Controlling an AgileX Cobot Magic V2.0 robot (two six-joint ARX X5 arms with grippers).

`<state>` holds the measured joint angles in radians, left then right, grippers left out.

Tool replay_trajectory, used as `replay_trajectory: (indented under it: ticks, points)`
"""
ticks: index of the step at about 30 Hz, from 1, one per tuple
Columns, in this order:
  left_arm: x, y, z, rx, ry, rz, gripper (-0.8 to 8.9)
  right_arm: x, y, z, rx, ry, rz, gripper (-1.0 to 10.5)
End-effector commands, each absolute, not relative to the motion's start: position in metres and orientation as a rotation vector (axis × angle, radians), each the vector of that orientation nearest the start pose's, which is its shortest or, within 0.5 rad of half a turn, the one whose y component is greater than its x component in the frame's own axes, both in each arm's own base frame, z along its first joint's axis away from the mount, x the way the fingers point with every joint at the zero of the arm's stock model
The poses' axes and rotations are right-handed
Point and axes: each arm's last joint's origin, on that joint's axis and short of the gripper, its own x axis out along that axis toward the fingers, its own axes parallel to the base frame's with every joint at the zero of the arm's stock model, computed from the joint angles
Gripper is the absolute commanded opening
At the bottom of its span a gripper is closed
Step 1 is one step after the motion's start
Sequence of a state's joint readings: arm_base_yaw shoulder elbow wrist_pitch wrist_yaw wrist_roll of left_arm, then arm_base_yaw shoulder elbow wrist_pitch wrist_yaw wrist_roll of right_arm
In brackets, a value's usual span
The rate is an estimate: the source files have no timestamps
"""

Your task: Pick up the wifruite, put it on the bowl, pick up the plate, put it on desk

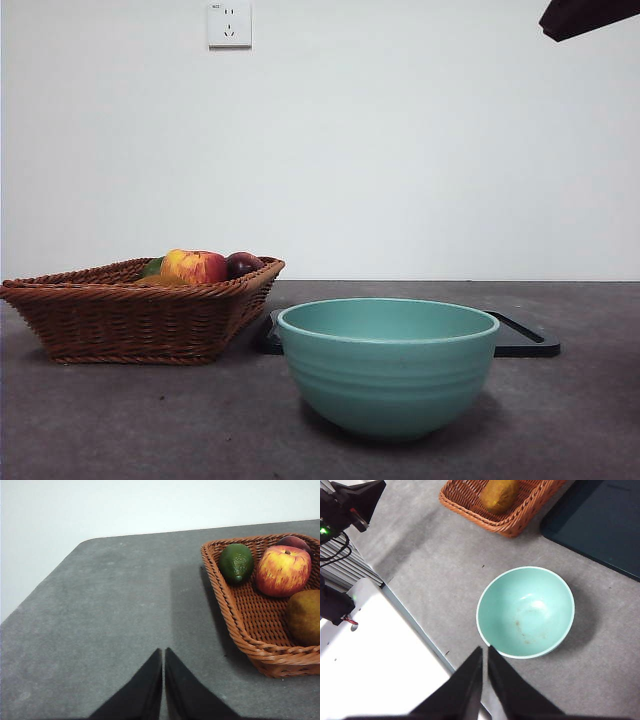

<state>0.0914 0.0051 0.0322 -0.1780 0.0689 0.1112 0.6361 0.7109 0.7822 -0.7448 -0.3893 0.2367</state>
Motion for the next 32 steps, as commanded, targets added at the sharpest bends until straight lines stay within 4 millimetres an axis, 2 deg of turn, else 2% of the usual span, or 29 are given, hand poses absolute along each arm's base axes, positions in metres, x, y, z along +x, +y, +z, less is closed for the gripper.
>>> replay_trajectory:
  ticks: [1,4,7,13,16,20,27,32]
  points:
    - [0.095,0.007,0.149,0.089,0.179,0.018,0.08,0.101,0.09,0.3,0.109,0.78,0.915,0.1]
    - [0.095,0.007,0.149,0.089,0.179,0.018,0.08,0.102,0.084,0.302,0.048,0.717,0.862,0.1]
    - [0.095,0.007,0.149,0.089,0.179,0.018,0.08,0.109,0.073,0.305,0.069,0.633,0.762,0.1]
    - [0.095,0.007,0.149,0.089,0.179,0.018,0.08,0.113,0.039,0.301,0.083,0.341,0.535,0.1]
    - [0.095,0.007,0.149,0.089,0.179,0.017,0.08,0.11,0.026,0.286,0.075,0.241,0.412,0.1]
    - [0.095,0.007,0.149,0.089,0.179,0.017,0.08,0.103,0.014,0.256,0.075,0.134,0.295,0.1]
    - [0.095,0.007,0.149,0.089,0.178,0.017,0.08,0.098,0.005,0.209,0.068,0.023,0.141,0.1]
    - [0.095,0.007,0.149,0.089,0.178,0.017,0.08,0.098,0.001,0.187,0.067,0.012,0.06,0.1]
